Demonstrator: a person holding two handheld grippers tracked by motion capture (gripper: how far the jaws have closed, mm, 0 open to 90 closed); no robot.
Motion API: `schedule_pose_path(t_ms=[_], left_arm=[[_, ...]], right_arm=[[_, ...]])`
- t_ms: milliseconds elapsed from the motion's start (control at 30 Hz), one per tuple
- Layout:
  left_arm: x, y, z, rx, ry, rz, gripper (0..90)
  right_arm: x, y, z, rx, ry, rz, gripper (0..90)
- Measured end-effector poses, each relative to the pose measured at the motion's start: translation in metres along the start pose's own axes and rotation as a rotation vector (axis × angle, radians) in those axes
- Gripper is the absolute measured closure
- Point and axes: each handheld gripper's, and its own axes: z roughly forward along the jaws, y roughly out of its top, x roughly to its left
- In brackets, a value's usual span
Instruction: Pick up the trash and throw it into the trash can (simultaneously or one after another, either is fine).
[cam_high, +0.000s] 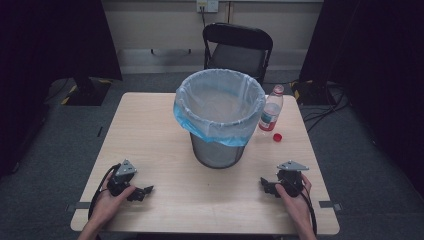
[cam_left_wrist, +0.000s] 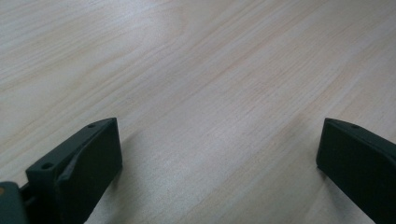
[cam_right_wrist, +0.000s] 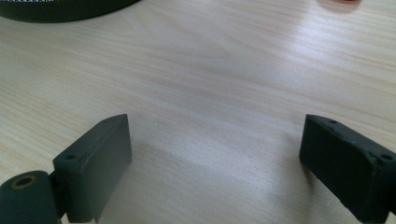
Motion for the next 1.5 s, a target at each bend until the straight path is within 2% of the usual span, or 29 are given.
schedule_pose_path(t_ms=[333,400,500,533,633,767,1033,1233,1500], left_arm=[[0.000,0.000,0.000,0.000,0.000,0.000,0.0],[0.000,0.000,0.000,0.000,0.001,0.000,0.0],[0.000,0.000,0.000,0.001,0.000,0.002,0.0],[0.000,0.000,0.000,0.001,0.000,0.001,0.0],[0.000,0.000,0.000,0.002,0.000,0.003,0.0],[0.000,0.000,0.000,0.002,0.000,0.003,0.0],[0.000,0.000,0.000,0.002,0.000,0.003,0.0],[0.000,0.000,0.000,0.002,0.000,0.003,0.0],[0.000,0.000,0.000,0.002,0.000,0.003,0.0]], right_arm=[[0.000,0.000,0.000,-0.001,0.000,-0.001,8.6],[0.000,0.000,0.000,-0.005,0.004,0.001,11.4],[-0.001,0.001,-0.001,-0.008,-0.003,0.020,14.3],[-0.003,0.002,-0.002,-0.008,0.009,0.043,15.5],[-0.003,0.004,-0.003,0.008,0.004,0.031,16.1],[-0.002,0.008,-0.005,0.013,0.036,0.035,16.2],[-0.003,0.011,-0.009,0.014,0.049,0.015,17.9],[-0.006,0.023,-0.009,-0.005,0.042,0.000,17.4],[-0.015,0.036,-0.003,-0.026,0.075,0.032,15.5]])
